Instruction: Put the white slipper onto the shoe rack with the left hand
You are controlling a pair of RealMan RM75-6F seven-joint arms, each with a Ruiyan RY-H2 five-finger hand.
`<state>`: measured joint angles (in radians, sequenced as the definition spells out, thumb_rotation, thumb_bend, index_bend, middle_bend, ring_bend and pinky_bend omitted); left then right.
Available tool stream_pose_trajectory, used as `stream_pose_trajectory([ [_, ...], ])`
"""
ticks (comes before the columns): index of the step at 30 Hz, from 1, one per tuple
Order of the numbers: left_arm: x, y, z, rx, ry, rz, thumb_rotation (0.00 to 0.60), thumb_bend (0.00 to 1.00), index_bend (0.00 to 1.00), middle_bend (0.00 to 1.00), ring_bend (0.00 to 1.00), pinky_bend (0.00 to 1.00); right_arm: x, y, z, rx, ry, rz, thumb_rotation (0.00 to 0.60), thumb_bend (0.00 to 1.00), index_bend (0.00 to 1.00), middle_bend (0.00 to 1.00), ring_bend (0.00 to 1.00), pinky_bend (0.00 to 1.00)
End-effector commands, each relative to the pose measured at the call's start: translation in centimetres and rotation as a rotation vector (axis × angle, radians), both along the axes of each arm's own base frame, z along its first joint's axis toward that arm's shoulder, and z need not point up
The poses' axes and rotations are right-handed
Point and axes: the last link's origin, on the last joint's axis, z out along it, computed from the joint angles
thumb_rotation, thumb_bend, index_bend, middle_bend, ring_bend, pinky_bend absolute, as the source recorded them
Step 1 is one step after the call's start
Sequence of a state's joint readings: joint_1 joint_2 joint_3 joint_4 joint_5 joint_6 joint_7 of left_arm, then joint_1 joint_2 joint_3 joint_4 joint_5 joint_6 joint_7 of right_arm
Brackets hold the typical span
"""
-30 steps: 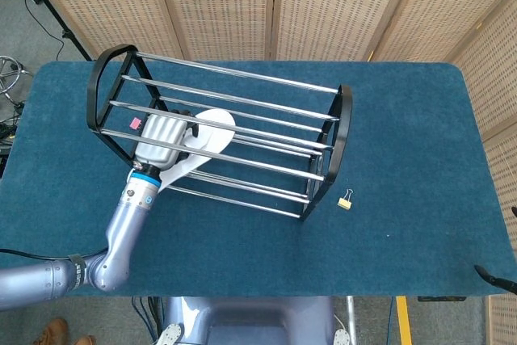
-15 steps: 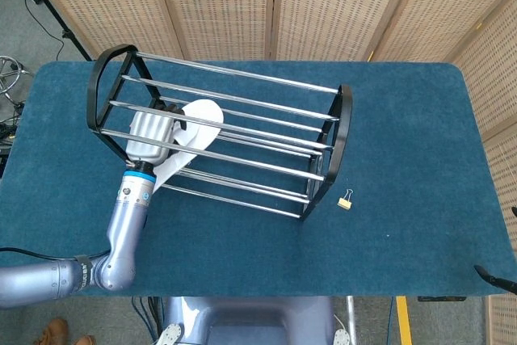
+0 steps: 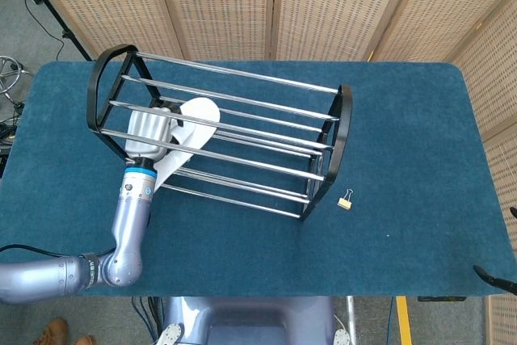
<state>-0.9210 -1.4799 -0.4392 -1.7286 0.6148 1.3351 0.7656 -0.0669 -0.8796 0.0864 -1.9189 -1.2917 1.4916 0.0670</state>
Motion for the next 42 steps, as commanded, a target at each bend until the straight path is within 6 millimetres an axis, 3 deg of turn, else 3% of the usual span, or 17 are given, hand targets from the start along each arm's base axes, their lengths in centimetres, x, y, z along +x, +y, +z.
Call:
stream_pose_trajectory([
  [1, 0.1, 0.4, -0.1, 0.001, -0.002, 0.008, 0.600, 0.59, 0.64, 0.45, 0.41, 0.54, 0.0, 0.0, 0.0, 0.000, 0.000, 0.000, 0.600, 0.00, 0.00, 0.00, 0.00, 0.00],
  [6, 0.5, 0.8, -0.2, -0.002, -0.027, 0.009, 0.600, 0.58, 0.60, 0.41, 0.39, 0.54, 0.0, 0.0, 0.0, -0.002, -0.001, -0.001, 0.600, 0.00, 0.00, 0.00, 0.00, 0.00],
  [11, 0.7, 0.6, 0.1, 0.007, -0.042, -0.015, 0.600, 0.55, 0.39, 0.25, 0.24, 0.54, 0.0, 0.0, 0.1, -0.003, -0.002, 0.000, 0.600, 0.00, 0.00, 0.00, 0.00, 0.00],
  [16, 0.5, 0.5, 0.3, 0.008, -0.037, -0.025, 0.600, 0.48, 0.29, 0.16, 0.16, 0.51, 0.0, 0.0, 0.0, -0.002, -0.002, 0.002, 0.600, 0.00, 0.00, 0.00, 0.00, 0.00],
  [22, 0.2, 0.0, 0.5, -0.012, -0.009, -0.036, 0.600, 0.40, 0.26, 0.13, 0.11, 0.50, 0.1, 0.0, 0.0, -0.001, -0.002, 0.003, 0.600, 0.00, 0.00, 0.00, 0.00, 0.00],
  [29, -0.2, -0.8, 1.1, -0.047, 0.026, -0.057, 0.600, 0.21, 0.20, 0.07, 0.06, 0.39, 0.1, 0.1, 0.0, -0.003, -0.002, 0.004, 0.600, 0.00, 0.00, 0.00, 0.00, 0.00],
  [33, -0.3, -1.4, 1.6, -0.065, 0.028, -0.078, 0.600, 0.14, 0.20, 0.06, 0.06, 0.37, 0.2, 0.1, 0.0, -0.002, -0.002, 0.007, 0.600, 0.00, 0.00, 0.00, 0.00, 0.00],
  [42, -0.7, -2.9, 2.3, -0.091, 0.024, -0.122, 0.600, 0.13, 0.20, 0.06, 0.06, 0.37, 0.3, 0.2, 0.0, -0.003, -0.002, 0.010, 0.600, 0.00, 0.00, 0.00, 0.00, 0.00],
])
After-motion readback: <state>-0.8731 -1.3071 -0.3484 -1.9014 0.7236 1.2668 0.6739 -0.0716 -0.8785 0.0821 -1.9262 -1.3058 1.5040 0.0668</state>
